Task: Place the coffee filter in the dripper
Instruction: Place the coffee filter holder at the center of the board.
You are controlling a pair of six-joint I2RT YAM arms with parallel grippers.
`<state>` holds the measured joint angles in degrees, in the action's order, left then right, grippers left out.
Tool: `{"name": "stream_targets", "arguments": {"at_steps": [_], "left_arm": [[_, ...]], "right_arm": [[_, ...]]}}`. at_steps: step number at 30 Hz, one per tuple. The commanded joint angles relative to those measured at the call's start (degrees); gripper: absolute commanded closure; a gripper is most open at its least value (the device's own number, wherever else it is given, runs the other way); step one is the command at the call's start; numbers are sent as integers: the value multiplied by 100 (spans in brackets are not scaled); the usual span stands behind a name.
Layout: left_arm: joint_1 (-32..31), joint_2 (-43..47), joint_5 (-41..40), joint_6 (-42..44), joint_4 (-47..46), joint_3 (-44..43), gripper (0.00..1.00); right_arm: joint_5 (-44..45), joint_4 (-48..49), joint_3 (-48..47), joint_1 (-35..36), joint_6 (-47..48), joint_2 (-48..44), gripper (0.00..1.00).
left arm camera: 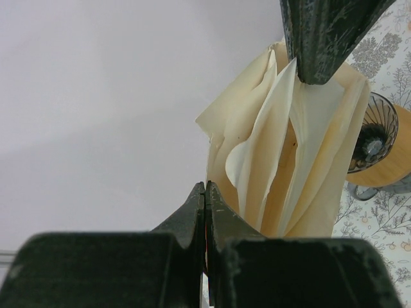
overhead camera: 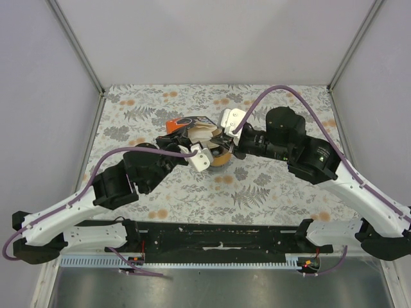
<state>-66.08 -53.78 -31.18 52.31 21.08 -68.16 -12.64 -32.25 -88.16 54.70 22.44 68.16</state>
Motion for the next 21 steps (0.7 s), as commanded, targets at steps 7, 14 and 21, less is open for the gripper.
{"name": "stream_targets", "arguments": {"at_steps": [7, 14, 21], "left_arm": [[139, -194, 357, -1161, 852, -891, 98], [877, -414, 1025, -1882, 2126, -1902, 98], [1747, -177, 1816, -2287, 2804, -1605, 98]], "right_arm": [[43, 26, -8, -240, -90, -119, 100], [-378, -19, -754, -231, -204, 618, 100], [-845, 149, -1282, -223, -372, 1541, 100]]}}
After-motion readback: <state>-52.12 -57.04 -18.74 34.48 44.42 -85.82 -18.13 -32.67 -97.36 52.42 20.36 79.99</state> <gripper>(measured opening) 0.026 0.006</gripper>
